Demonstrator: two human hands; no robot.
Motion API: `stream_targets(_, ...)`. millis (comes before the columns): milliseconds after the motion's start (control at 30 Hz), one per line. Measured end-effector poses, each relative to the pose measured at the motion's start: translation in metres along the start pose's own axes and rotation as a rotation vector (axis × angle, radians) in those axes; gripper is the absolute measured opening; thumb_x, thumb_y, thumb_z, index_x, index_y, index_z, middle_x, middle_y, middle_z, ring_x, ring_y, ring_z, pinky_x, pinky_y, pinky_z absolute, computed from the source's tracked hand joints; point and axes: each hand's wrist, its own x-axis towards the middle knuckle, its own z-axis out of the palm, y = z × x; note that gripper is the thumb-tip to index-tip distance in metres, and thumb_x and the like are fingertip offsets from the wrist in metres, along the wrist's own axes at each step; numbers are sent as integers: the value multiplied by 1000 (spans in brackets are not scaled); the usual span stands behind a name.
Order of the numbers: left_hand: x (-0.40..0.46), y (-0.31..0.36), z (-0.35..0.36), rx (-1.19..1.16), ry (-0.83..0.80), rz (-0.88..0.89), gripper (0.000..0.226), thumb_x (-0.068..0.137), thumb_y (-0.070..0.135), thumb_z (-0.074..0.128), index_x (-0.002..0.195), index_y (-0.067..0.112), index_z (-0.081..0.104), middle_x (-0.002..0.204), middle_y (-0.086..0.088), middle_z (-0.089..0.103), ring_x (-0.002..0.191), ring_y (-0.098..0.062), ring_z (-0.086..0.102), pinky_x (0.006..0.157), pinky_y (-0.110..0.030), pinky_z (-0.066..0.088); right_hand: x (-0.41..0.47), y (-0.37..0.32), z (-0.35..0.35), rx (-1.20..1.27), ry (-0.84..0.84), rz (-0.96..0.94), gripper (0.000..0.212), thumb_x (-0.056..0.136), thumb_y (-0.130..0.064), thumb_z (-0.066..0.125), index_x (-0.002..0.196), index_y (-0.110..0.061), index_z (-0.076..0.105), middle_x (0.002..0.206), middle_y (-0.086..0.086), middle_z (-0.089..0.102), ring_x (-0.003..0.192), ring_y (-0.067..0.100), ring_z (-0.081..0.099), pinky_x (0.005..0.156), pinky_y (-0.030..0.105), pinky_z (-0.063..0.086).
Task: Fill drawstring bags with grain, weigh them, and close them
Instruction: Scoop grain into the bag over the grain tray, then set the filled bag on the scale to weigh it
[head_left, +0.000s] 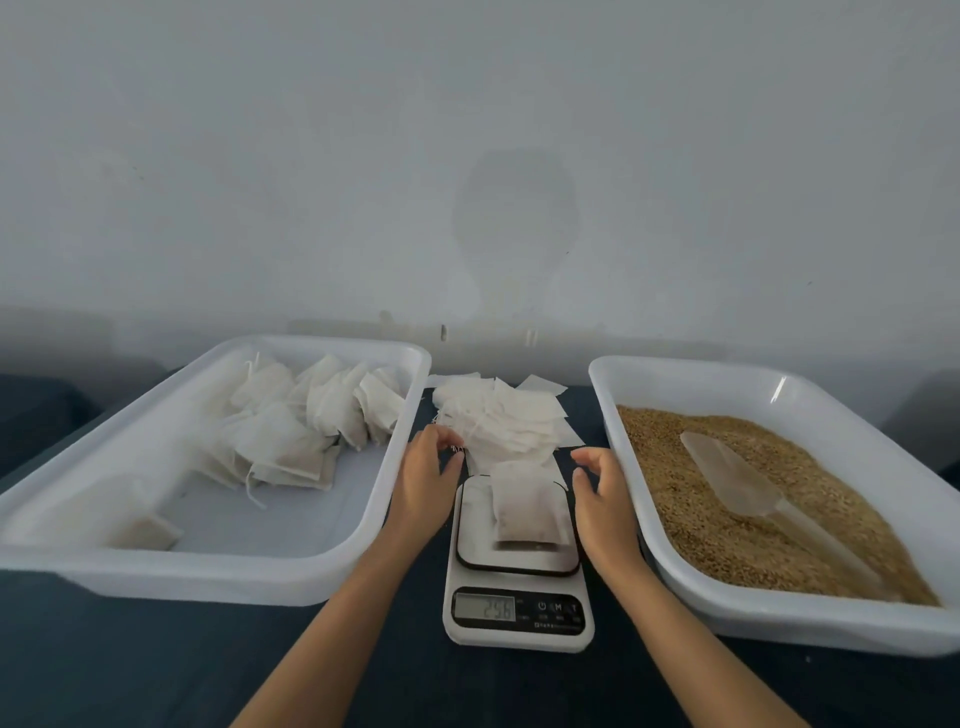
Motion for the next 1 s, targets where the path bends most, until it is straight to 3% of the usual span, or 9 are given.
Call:
stream_targets(300, 0, 1, 0, -15, -18, -23, 19, 88, -4, 53, 89, 14, 52, 94, 1, 60, 71, -7, 48, 65, -8, 40, 4, 8, -2, -9, -18, 22, 21, 93, 2, 45, 111, -5, 55, 107, 2, 56, 100, 11, 53, 82, 14, 37)
stream_targets(467, -1, 2, -1, -12, -36, -34, 16, 87, -7, 52, 90, 10, 53, 92, -1, 60, 88, -16, 57, 74, -13, 42, 9, 11, -1, -29, -31, 20, 20, 93, 2, 45, 107, -9, 55, 103, 1, 58, 95, 11, 55, 74, 9, 39)
stream_targets(533, -1, 4, -1, 25, -67, -41, 13, 88, -3, 53, 90, 9, 55, 90, 0, 62, 84, -20, 59, 75, -23, 46, 11, 12, 0, -36, -45, 26, 18, 93, 0, 46, 105, -10, 55, 100, 1, 60, 93, 13, 57, 74, 11, 40)
stream_targets(600, -3, 5, 1, 119, -128, -43, 6, 91, 11, 56, 96, 14, 57, 90, 5, 63, 82, -17, 58, 68, -21, 44, 11, 14, 3, -47, -67, 40, 15, 94, -4, 49, 107, -9, 55, 98, 2, 62, 92, 15, 59, 77, 20, 45)
stream_targets(700, -4, 11, 9, 249, -247, -75, 22, 90, 36, 59, 105, 20, 57, 100, 11, 63, 94, -8, 55, 71, -18, 37, 12, 12, 8, -65, -105, 63, 14, 93, -9, 54, 107, -10, 56, 96, 0, 61, 94, 17, 60, 79, 25, 46)
stream_targets(800, -4, 18, 18, 278, -336, -135, 44, 81, 49, 66, 111, 20, 53, 103, 11, 59, 98, -8, 56, 76, -20, 39, 12, 8, 13, -90, -126, 54, 15, 89, -11, 61, 104, -12, 58, 98, -2, 62, 98, 16, 59, 88, 33, 47)
stream_targets(867, -4, 23, 20, 278, -349, -154, 51, 76, 51, 70, 113, 22, 50, 101, 13, 56, 94, -6, 54, 71, -17, 37, 10, 4, 14, -90, -138, 26, 16, 86, -9, 65, 101, -14, 60, 98, -2, 63, 98, 15, 59, 90, 36, 47)
stream_targets(1000, -8, 32, 16, 173, -385, -183, 50, 73, 47, 74, 111, 26, 49, 86, 15, 54, 75, -1, 51, 57, -11, 34, 5, -10, 13, -2, -168, -19, 21, 81, -4, 69, 95, -18, 60, 80, 2, 65, 82, 16, 63, 75, 33, 51)
